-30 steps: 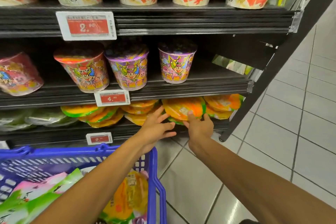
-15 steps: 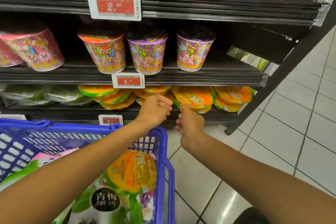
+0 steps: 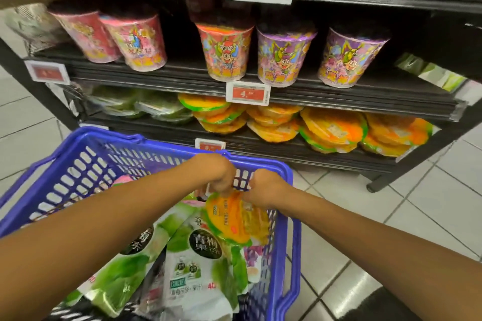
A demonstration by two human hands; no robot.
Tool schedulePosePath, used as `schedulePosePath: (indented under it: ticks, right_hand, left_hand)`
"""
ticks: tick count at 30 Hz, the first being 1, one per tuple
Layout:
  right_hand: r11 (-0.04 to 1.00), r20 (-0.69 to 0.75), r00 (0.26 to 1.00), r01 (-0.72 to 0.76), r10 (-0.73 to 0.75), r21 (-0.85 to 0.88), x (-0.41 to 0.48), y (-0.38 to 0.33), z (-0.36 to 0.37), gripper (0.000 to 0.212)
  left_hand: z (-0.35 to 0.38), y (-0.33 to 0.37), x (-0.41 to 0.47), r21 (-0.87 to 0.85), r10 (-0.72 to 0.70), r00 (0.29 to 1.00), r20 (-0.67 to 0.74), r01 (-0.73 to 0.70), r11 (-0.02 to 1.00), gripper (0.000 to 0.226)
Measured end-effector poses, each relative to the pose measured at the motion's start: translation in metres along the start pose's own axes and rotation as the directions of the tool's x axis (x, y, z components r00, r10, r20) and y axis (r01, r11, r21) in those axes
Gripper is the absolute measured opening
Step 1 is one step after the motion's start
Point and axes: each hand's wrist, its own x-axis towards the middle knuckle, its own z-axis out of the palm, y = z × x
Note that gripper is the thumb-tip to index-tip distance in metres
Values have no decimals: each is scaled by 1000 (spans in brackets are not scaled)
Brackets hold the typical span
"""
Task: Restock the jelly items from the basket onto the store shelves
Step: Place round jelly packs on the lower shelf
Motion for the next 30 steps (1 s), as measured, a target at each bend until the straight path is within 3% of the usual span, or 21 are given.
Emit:
schedulePosePath:
  ticks: [3, 7, 11, 16, 18, 20, 22, 25, 27, 30]
  right_hand:
    - [971, 126, 992, 43, -14, -233, 4, -7, 9, 25]
    - [888, 272, 961, 76, 56, -454, 12, -12, 24, 35]
    - [914, 318, 940, 16, 124, -405, 17, -9, 20, 53]
    - [934, 293, 950, 8, 104, -358, 19, -3, 22, 63]
    - [945, 269, 959, 11, 83, -328, 17, -1, 21, 66]
    - [967, 218, 975, 8, 49, -254, 13, -1, 18, 67]
    - [991, 137, 991, 12, 6, -131, 9, -3, 15, 66]
    - [980, 30, 999, -26, 20, 199, -1, -9, 5, 64]
    - [883, 9, 998, -60, 63, 466, -7, -11, -5, 57]
    - [657, -21, 987, -91, 161, 748, -13, -9, -20, 54]
  left_hand:
    - [19, -3, 4, -24, -44, 991, 128, 47, 999, 47]
    - [34, 1, 9, -131, -41, 998, 55, 48, 990, 57]
    - [37, -10, 12, -168, -22, 998, 64, 32, 985, 51]
    - [40, -17, 11, -366, 32, 994, 108, 10, 931, 69]
    - [38, -22, 10, -396, 64, 990, 123, -11, 918, 58]
    - [28, -35, 5, -384, 102, 987, 121, -48, 922, 36]
    - [14, -56, -4, -422, 162, 981, 105, -103, 901, 31]
    - [-5, -87, -16, -556, 261, 961, 96, -166, 814, 28]
    - [-17, -97, -25, -651, 312, 948, 63, -198, 733, 24]
    - [-30, -96, -31, -734, 378, 925, 38, -231, 639, 43]
